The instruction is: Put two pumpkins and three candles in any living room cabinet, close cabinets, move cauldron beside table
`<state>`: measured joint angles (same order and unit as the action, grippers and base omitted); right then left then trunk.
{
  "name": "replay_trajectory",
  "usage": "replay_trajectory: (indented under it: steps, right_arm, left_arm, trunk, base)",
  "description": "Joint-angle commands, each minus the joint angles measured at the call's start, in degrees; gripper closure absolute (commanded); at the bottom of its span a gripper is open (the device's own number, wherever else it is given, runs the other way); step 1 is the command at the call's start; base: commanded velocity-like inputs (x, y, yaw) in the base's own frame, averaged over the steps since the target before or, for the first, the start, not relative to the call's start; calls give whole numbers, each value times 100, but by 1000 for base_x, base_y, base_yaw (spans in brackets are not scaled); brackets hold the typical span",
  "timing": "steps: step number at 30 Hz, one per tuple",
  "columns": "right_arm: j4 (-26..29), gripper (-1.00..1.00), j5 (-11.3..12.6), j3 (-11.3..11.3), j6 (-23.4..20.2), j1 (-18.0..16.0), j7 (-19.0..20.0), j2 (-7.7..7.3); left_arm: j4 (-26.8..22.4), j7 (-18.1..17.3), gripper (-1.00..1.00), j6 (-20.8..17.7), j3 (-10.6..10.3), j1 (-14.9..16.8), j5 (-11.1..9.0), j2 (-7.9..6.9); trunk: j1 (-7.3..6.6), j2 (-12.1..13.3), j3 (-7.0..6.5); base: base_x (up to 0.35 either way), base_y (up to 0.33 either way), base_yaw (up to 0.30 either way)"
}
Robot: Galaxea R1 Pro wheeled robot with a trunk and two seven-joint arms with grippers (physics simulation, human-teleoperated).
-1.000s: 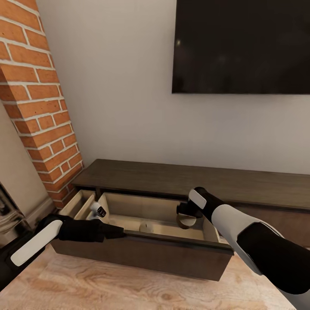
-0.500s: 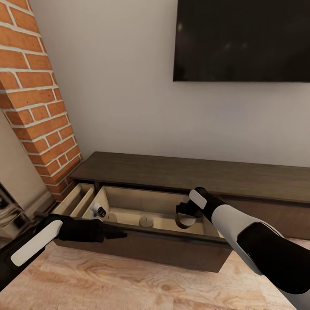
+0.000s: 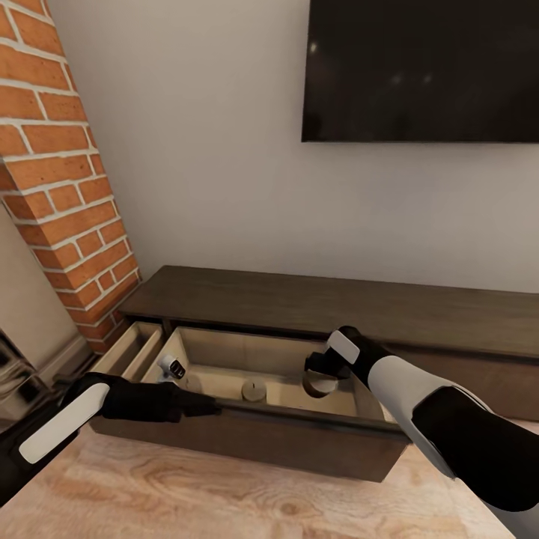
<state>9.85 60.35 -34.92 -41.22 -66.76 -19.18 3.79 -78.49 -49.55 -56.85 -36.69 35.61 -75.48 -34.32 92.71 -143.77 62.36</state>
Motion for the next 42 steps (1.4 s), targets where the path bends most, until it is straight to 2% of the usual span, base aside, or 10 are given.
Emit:
replay_trajectory:
  steps: [1,12,36,42]
  right_arm:
    - [12,100,73,-33,-9,-3,-51,-1]
    - [8,100,73,-33,-9,-3,-51,-1]
    - [-8,100,25,-56,-1,-3,-68,16]
    - [-7,100,20,-67,110,-3,-67,17]
  left_arm:
    - [1,-10,-100,-19,-16,8,-19,-5]
    - [1,-3,-100,-19,-12,8,-19,-5]
    - [1,-4,-100,-19,-13,8,-19,-5]
    - [-109,-2,-100,-19,-6,8,-19,-5]
  trunk:
    - [2,-2,6]
    - [2,-2,6]
    - [64,-34,537]
    - [66,-36,559]
  base:
    - [267,0,0]
    - [59,0,0]
    - [0,0,0]
    - [0,0,0]
